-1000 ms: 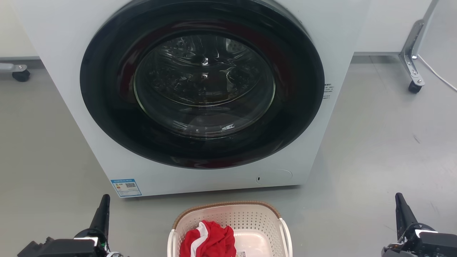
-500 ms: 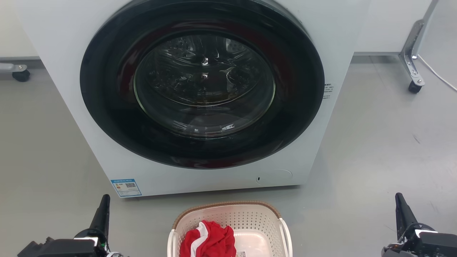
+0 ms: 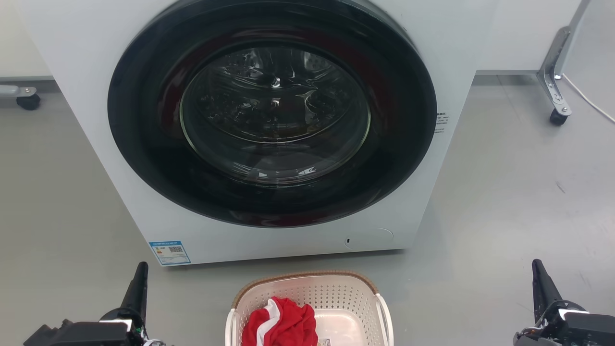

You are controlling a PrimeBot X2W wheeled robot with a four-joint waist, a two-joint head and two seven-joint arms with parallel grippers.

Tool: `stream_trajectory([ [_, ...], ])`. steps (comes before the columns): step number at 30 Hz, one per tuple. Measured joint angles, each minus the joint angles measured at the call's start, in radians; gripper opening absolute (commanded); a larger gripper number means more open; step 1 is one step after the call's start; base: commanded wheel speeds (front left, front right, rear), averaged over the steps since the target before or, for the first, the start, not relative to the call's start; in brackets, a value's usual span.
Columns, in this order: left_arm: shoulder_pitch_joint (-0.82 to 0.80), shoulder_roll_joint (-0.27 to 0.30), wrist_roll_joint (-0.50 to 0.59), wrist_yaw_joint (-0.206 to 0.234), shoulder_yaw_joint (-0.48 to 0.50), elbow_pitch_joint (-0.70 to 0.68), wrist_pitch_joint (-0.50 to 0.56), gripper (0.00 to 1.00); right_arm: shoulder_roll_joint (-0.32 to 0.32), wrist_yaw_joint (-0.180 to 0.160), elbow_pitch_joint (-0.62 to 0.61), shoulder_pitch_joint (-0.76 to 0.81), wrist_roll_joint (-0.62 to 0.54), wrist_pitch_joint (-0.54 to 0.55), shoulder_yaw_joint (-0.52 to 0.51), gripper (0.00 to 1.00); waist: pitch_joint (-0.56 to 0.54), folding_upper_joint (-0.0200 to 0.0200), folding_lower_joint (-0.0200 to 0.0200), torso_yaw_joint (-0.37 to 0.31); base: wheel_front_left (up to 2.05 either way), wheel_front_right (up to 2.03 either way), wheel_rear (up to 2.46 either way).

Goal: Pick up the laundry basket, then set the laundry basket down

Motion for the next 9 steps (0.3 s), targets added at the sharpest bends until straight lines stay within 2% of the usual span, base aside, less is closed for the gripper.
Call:
stream_trajectory([
  [9, 0.0, 0.0, 0.0, 0.0, 0.0, 0.001, 0.0, 0.0, 0.0, 0.0, 0.0, 0.0, 0.0, 0.0, 0.0, 0.0, 0.0, 0.0, 0.0001, 0.0, 0.0, 0.0, 0.0],
])
